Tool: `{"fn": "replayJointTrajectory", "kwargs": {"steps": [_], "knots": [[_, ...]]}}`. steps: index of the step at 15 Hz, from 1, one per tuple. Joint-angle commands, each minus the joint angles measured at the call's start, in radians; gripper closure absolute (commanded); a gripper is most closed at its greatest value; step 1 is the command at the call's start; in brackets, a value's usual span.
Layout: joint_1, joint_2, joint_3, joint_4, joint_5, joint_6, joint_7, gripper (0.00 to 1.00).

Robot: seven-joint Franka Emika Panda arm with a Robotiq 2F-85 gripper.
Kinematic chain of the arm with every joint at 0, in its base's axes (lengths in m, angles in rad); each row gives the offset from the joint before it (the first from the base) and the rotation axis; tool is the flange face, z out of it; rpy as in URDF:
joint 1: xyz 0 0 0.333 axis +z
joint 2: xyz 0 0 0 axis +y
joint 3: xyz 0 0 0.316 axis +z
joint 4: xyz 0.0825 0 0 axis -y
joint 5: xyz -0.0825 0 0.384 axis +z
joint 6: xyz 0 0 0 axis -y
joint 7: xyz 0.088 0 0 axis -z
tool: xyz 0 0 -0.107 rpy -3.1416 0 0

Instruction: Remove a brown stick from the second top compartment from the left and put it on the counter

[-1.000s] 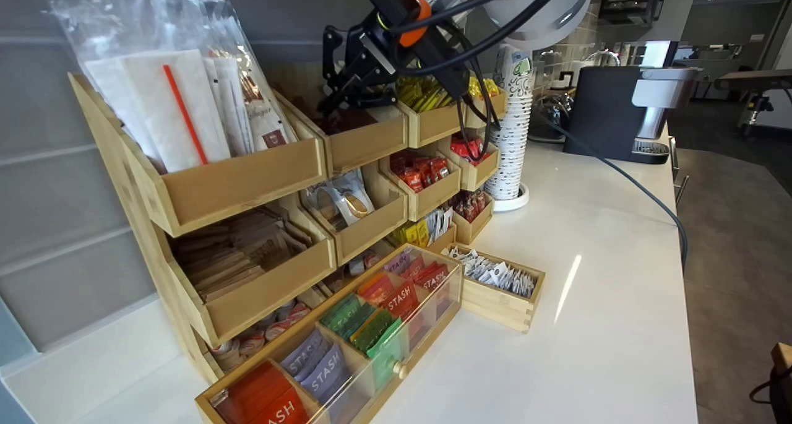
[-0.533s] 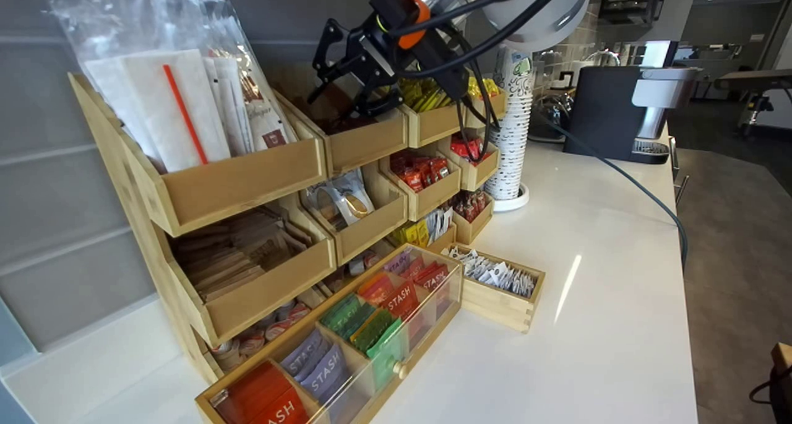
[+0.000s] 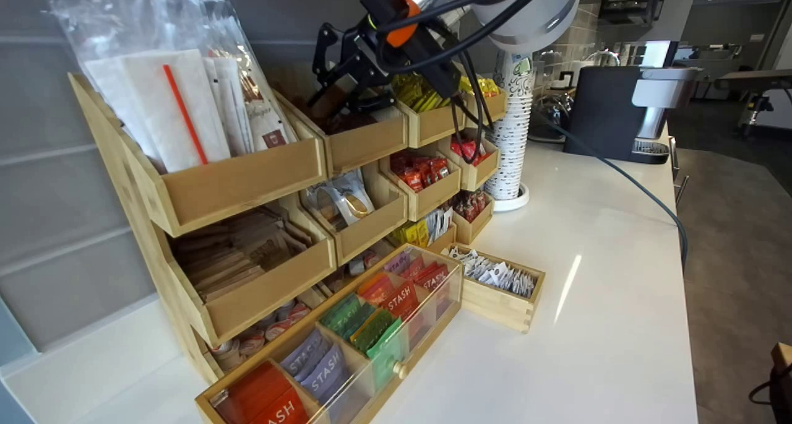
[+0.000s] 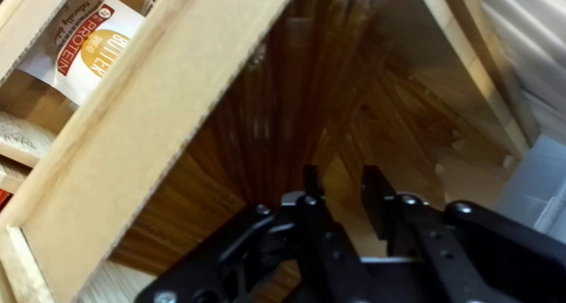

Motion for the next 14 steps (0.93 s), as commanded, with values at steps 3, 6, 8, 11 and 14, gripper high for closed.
{"fn": "replayJointTrajectory", "kwargs": {"steps": [3,6,8,11,14], "knots": [[-0.004,0.048,-0.003,0.069,-0.005,-0.030,0.041,0.82],[-0.004,0.059,-0.006,0.076,-0.006,-0.033,0.051,0.76],[-0.005,0.065,-0.007,0.082,-0.005,-0.035,0.056,0.77],[-0.006,0.072,-0.006,0.093,-0.002,-0.039,0.060,0.99],[-0.007,0.074,-0.007,0.097,-0.002,-0.044,0.067,0.99]]}}
